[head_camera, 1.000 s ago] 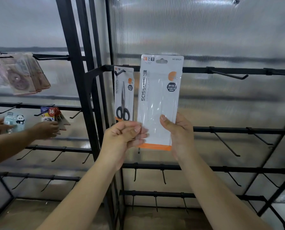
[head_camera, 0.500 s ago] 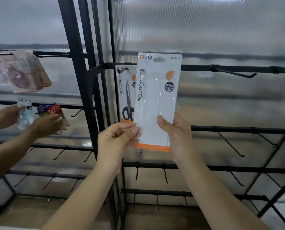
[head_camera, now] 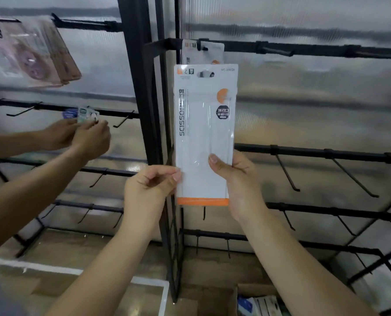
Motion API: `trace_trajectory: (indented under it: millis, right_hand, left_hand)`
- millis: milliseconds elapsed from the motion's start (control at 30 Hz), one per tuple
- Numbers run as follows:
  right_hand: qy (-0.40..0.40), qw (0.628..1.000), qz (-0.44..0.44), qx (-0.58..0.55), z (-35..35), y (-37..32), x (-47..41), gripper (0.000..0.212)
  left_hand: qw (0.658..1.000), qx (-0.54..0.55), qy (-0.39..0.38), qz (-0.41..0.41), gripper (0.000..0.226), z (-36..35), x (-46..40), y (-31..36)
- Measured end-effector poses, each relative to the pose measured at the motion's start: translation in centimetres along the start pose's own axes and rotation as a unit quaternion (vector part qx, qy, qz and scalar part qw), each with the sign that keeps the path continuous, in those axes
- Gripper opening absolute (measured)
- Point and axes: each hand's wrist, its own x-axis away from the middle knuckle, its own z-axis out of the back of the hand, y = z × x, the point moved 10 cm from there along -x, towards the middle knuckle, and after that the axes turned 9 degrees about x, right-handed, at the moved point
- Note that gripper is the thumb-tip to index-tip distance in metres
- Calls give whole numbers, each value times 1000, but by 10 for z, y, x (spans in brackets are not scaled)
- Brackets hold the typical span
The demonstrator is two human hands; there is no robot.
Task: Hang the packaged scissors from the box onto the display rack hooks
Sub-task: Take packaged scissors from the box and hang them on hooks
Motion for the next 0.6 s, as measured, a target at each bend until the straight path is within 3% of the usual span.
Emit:
trace_trajectory:
  millis: [200, 367, 600]
  right_hand:
    - [-19, 997, -70, -13, -6, 58, 10, 35]
    - [-29, 990, -136, -28, 11, 117, 31, 15]
    - [-19, 969, -242, -37, 44, 208, 76, 16]
  left_hand:
    - [998, 2, 7, 55, 17, 26, 16, -44]
    - [986, 58, -24, 156, 24, 16, 53, -96]
    - [960, 49, -12, 274, 35, 11, 113, -191]
